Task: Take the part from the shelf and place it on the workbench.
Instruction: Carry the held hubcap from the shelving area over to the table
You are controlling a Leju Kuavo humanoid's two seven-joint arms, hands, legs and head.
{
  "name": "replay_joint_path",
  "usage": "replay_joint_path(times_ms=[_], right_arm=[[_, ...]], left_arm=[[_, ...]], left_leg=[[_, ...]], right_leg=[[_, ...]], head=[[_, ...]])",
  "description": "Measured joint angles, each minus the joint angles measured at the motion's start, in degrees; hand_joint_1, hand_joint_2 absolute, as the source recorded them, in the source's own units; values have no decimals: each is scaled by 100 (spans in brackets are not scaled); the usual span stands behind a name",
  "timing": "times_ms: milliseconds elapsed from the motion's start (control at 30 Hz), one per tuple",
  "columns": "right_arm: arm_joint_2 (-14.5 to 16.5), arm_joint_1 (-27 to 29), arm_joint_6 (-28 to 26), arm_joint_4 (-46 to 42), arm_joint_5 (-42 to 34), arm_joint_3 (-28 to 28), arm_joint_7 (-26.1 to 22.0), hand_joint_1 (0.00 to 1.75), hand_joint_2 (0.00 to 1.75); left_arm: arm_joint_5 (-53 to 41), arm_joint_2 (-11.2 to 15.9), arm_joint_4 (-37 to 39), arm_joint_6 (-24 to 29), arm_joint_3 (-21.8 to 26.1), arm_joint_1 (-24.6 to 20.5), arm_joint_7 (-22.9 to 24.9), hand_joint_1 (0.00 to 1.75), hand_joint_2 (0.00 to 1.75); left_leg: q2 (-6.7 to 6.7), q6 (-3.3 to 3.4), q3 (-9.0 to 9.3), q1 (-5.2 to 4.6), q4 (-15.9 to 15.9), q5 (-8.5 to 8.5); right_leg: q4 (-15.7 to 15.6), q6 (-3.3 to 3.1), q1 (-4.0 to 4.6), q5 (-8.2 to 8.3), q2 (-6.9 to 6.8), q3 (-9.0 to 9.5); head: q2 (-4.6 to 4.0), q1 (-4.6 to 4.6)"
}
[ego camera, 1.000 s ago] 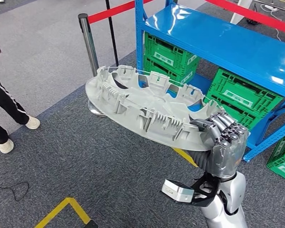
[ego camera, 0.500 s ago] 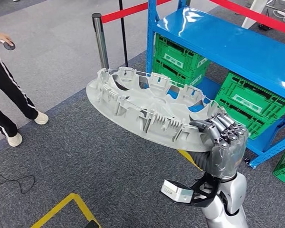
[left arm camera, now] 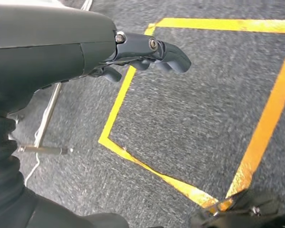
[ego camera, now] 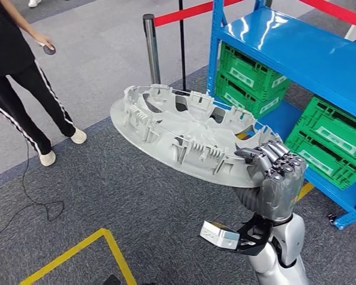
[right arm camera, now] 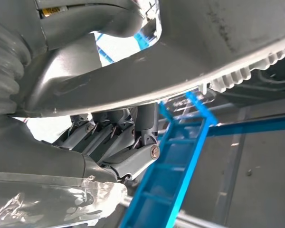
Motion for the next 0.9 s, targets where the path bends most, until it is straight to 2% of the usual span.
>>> replay_joint_path(times_ms=[33,67,100,133,167,200,233,300,333,367,400,433,467,500,533,567,600,633,700,733,800,833,900], right_arm=[[0,4,0,1,-1,1,-3,175,175],[0,6,0,1,-2,2,-5,175,175],[0,4,0,1,-3,3,-8,175,175],[0,-1,0,1,-3,4,-9,175,175],[0,-6,0,0,-4,4,-9,175,175],[0,-9,0,0,-4,4,-9,175,175],[0,-10,0,0,-4,5,-10,175,175],[-1,-9,0,1,-5,7,-13,175,175],[-2,-8,0,1,-5,8,-15,175,175],[-3,-8,0,0,-7,9,-16,175,175],[-4,-7,0,0,-8,10,-17,175,175],[-6,-5,0,0,-9,11,-18,175,175],[-8,-2,0,2,-11,11,-19,175,175],[-10,4,0,7,-11,11,-18,175,175],[-10,8,0,10,-11,11,-18,175,175],[-11,11,0,14,-12,11,-17,175,175],[-11,10,0,16,-13,11,-17,175,175],[-11,6,0,16,-14,11,-17,175,175],[-13,-2,-1,16,-17,11,-14,175,175],[-14,-3,-1,16,-19,12,-11,175,175],[-15,-3,-2,17,-20,13,-4,175,175],[-15,-5,-2,17,-20,14,-1,175,175],[-15,-14,-2,16,-20,15,2,175,175]], left_arm=[[4,1,0,2,0,0,0,0,175],[8,1,1,3,0,2,1,0,175],[11,2,1,4,0,4,1,0,175],[13,1,1,5,0,3,0,0,175],[14,0,1,6,0,-5,-1,0,175],[15,-2,1,7,0,-12,-1,0,175],[20,-3,0,8,0,-16,-2,0,175],[29,-4,0,8,0,-8,-1,0,175],[33,-3,0,8,0,1,-1,0,175],[34,0,1,9,0,6,0,0,175],[34,1,1,9,0,7,1,0,175],[35,-2,1,9,0,6,1,0,175],[35,-8,1,8,0,3,1,0,175],[36,-16,1,8,0,2,1,0,175],[37,-23,1,8,0,3,1,0,175],[39,-27,1,8,0,5,1,0,175],[43,-30,1,8,0,6,1,0,175],[45,-32,1,8,0,6,1,0,175],[49,-34,1,8,0,1,1,0,175],[50,-34,1,9,0,5,2,0,175],[55,-29,2,10,0,23,8,0,175],[58,-27,3,11,0,33,12,0,175],[64,-21,5,17,0,28,15,0,175]], left_leg=[[4,8,-21,-1,75,24],[16,22,76,-2,-86,150],[61,41,270,-7,-432,339],[164,57,502,-22,-852,511],[257,77,699,-45,-1230,620],[337,95,817,-66,-1474,668],[368,114,860,-89,-1590,662],[278,175,844,-97,-1628,669],[226,208,845,-90,-1641,677],[177,244,849,-79,-1654,687],[128,275,855,-67,-1663,694],[80,294,854,-65,-1662,693],[23,308,853,-65,-1660,694],[-39,314,855,-66,-1658,692],[-105,316,857,-65,-1654,691],[-173,316,861,-61,-1649,690],[-238,311,867,-54,-1640,687],[-301,300,868,-45,-1628,680],[-411,252,838,-39,-1584,675],[-455,222,813,-35,-1570,683],[-525,171,776,-20,-1564,707],[-482,147,760,-22,-1542,686],[-249,90,616,-35,-1230,478]], right_leg=[[0,-5,8,-4,-68,1],[0,-9,14,-9,-130,6],[0,-11,18,-17,-184,16],[0,-5,29,-27,-235,24],[9,8,45,-42,-277,24],[12,26,62,-52,-316,21],[9,45,78,-58,-359,17],[-6,88,77,-73,-436,16],[32,111,68,-119,-396,-1],[171,131,59,-213,-296,-62],[435,146,51,-358,-159,-185],[809,151,50,-530,-19,-359],[1225,152,53,-685,64,-567],[1544,153,57,-768,101,-743],[1668,151,59,-738,114,-840],[1566,147,58,-598,120,-833],[1250,145,52,-373,141,-717],[840,148,37,-154,215,-549],[223,154,8,73,392,-265],[113,151,7,83,451,-208],[105,121,20,84,413,-195],[101,96,18,93,374,-192],[84,31,7,108,274,-185]], head=[[0,0],[0,1],[0,1],[0,1],[0,-2],[0,0],[0,-1],[0,3],[0,3],[0,9],[0,16],[0,25],[0,31],[0,34],[0,34],[0,34],[0,35],[0,36],[0,32],[0,29],[0,26],[0,24],[0,-14]])
